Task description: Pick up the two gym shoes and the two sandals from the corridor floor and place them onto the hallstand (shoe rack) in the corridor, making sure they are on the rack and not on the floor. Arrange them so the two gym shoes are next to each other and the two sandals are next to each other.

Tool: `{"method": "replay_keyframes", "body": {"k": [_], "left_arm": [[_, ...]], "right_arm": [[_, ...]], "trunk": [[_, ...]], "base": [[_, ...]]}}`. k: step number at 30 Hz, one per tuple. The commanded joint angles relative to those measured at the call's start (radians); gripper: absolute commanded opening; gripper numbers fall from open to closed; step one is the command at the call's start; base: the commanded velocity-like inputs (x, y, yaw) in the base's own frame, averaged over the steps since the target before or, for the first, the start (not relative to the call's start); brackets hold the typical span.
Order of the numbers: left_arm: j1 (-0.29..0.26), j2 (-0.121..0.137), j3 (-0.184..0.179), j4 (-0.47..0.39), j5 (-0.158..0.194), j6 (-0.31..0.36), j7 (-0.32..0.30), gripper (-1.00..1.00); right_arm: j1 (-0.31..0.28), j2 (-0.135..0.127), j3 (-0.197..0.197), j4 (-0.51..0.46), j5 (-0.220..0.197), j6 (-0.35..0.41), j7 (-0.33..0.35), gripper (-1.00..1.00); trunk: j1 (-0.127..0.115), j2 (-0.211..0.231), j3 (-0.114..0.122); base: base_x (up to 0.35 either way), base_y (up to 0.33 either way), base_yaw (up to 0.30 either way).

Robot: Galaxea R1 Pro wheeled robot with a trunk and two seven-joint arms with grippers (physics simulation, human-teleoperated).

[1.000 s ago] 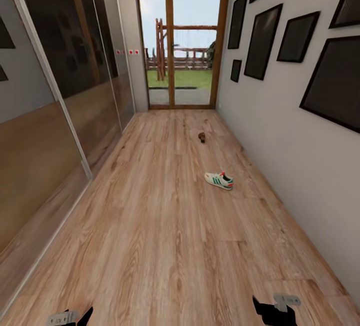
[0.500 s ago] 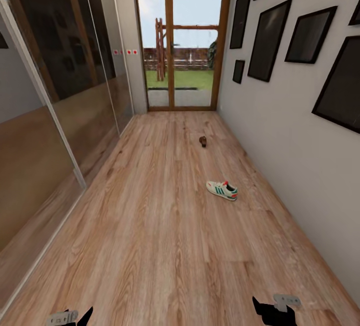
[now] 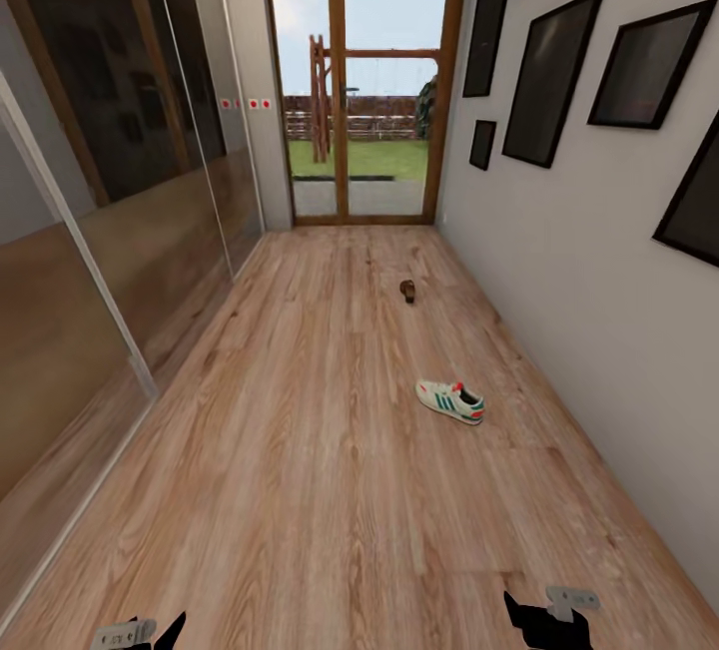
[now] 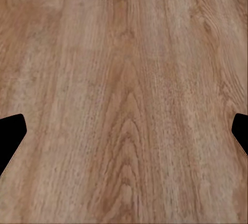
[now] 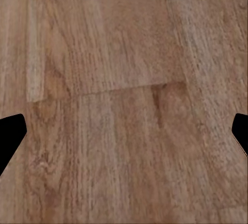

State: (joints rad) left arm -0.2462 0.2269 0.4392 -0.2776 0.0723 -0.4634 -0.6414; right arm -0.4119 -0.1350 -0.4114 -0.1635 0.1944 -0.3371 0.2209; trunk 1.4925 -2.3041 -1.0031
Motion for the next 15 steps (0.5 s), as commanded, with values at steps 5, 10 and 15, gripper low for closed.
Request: {"method": "replay_keyframes", "body": {"k": [5,10,15], "left_arm": [[-0.001,0.0,0.003,0.001,0.007,0.002,-0.009,1.0],[-0.001,0.0,0.002,0.001,0.007,0.002,-0.009,1.0],[-0.001,0.0,0.002,0.001,0.007,0.002,-0.009,1.0]], "right_arm": [[-0.001,0.0,-0.009,0.001,0.009,-0.003,0.005,1.0],[-0.001,0.0,-0.008,0.001,0.009,-0.003,0.005,1.0],[-0.001,0.0,-0.008,0.001,0.009,-0.003,0.005,1.0]], "trunk": [[0.0,0.0,-0.001],[0.0,0.0,-0.001],[0.0,0.0,-0.001]], "base": [[0.339,0.0,0.0],[0.339,-0.014,0.0],[0.339,-0.06,0.0]]}}
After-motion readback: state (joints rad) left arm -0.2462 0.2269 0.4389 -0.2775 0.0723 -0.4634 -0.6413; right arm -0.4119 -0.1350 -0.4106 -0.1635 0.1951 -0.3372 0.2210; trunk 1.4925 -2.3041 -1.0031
